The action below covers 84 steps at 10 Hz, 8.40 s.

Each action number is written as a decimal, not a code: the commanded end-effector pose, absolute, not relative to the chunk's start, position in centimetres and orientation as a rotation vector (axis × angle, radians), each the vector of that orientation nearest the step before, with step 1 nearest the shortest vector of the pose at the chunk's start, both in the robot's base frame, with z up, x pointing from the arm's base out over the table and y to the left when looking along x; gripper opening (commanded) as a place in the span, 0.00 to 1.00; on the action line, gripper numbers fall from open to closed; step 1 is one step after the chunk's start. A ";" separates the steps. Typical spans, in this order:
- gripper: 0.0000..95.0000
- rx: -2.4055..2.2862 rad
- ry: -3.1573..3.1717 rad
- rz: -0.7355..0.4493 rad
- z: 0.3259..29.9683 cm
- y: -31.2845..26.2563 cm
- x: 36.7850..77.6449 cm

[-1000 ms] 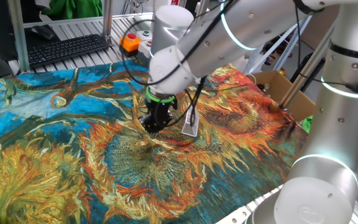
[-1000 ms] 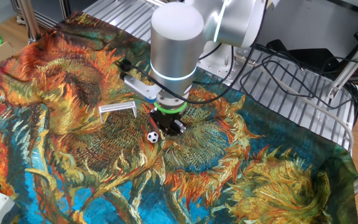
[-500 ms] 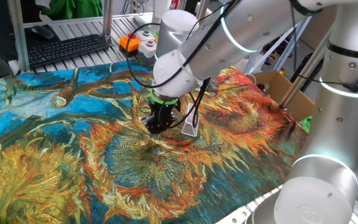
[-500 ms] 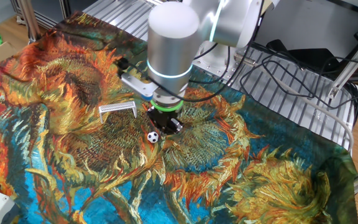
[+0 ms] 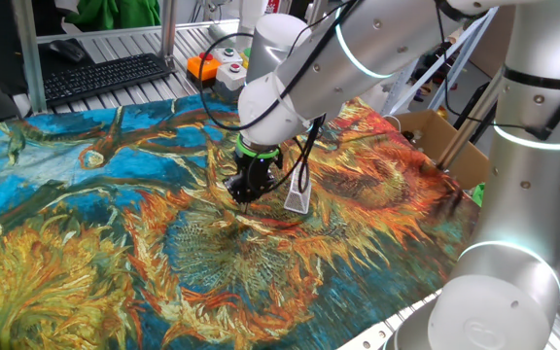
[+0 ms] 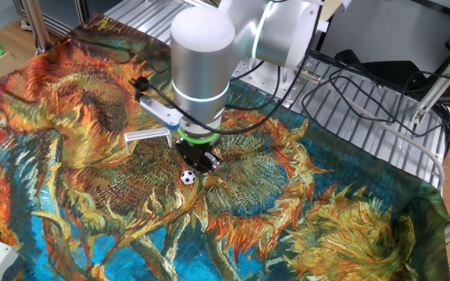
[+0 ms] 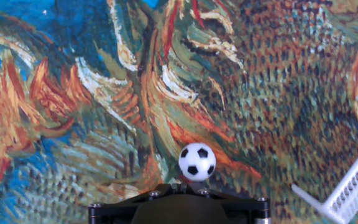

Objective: Push the soccer ball into the goal

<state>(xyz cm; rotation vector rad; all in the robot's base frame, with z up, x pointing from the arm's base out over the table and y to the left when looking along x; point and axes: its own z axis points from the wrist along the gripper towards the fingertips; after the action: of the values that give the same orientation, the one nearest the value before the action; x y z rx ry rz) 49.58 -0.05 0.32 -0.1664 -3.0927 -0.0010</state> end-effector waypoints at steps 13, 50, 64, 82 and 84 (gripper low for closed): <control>0.00 -0.311 -3.025 -0.110 1.8 0.8 51.1; 0.00 -0.455 -3.011 -0.078 2.1 3.3 55.4; 0.00 -0.322 -3.037 -0.045 0.6 3.4 52.3; 0.00 -0.139 -3.032 0.101 1.0 -2.9 51.5; 0.00 -0.142 -3.037 0.124 1.0 -3.9 51.1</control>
<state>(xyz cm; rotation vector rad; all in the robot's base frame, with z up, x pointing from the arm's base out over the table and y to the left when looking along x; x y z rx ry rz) 51.13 -3.97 0.90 -0.1388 -3.0377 0.1270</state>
